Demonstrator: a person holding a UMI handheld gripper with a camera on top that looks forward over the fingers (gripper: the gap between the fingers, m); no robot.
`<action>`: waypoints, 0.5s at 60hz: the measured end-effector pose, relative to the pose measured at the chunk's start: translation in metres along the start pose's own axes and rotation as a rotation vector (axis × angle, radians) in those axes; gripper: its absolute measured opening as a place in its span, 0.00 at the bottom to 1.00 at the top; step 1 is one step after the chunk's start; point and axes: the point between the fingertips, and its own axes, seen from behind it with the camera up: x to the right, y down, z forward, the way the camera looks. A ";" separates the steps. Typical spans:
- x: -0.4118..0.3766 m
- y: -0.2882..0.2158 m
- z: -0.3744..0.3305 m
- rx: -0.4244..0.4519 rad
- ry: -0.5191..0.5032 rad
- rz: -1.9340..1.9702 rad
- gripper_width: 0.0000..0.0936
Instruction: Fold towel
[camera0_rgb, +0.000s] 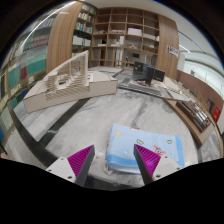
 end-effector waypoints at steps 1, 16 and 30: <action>0.002 0.001 0.004 -0.005 0.004 -0.004 0.87; 0.010 0.008 0.035 -0.020 0.034 -0.073 0.06; 0.013 -0.009 0.025 0.042 0.039 -0.019 0.01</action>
